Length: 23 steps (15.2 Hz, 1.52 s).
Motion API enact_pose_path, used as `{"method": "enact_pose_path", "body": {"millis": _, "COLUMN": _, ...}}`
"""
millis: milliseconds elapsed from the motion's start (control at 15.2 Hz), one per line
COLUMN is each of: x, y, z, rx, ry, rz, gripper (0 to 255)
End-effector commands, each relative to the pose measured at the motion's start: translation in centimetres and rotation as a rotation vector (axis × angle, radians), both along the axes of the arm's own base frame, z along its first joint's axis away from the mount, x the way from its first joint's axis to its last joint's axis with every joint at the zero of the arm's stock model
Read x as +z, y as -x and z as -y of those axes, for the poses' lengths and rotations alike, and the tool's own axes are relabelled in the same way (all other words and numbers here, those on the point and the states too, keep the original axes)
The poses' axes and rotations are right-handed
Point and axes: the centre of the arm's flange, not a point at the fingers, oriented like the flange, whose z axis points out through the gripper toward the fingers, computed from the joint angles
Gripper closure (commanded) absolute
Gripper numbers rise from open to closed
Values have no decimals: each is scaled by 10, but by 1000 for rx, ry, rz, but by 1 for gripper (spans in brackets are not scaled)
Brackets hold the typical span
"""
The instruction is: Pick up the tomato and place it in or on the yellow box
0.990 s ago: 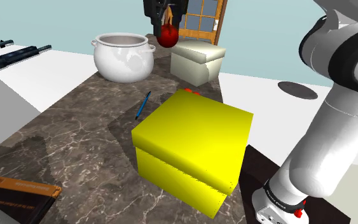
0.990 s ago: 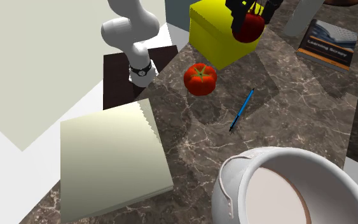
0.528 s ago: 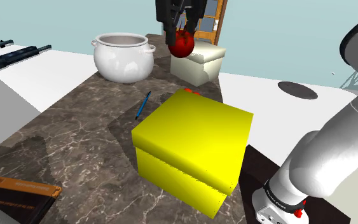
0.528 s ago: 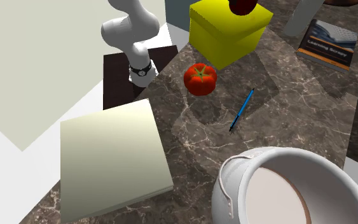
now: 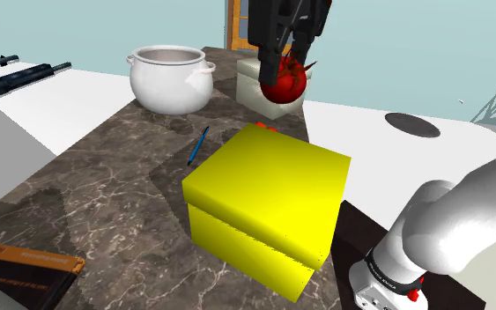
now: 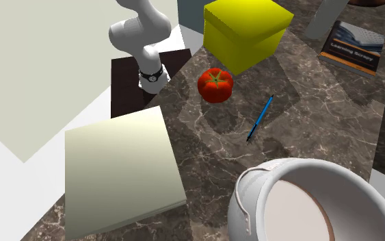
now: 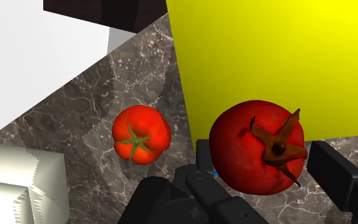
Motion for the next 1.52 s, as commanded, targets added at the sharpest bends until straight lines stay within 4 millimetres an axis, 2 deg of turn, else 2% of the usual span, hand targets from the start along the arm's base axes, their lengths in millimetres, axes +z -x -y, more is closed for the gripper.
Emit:
{"method": "enact_pose_path", "body": {"millis": 0, "x": -1, "y": 27, "z": -6, "rx": -1, "ry": 1, "rz": 0, "gripper": 255}}
{"method": "enact_pose_path", "body": {"millis": 66, "x": -1, "y": 45, "z": -11, "rx": -1, "ry": 1, "rz": 0, "gripper": 255}}
{"method": "enact_pose_path", "body": {"millis": 990, "x": -75, "y": 45, "z": -11, "rx": -1, "ry": 1, "rz": 0, "gripper": 255}}
{"method": "enact_pose_path", "body": {"millis": 1452, "x": -75, "y": 45, "z": -11, "rx": -1, "ry": 1, "rz": 0, "gripper": 255}}
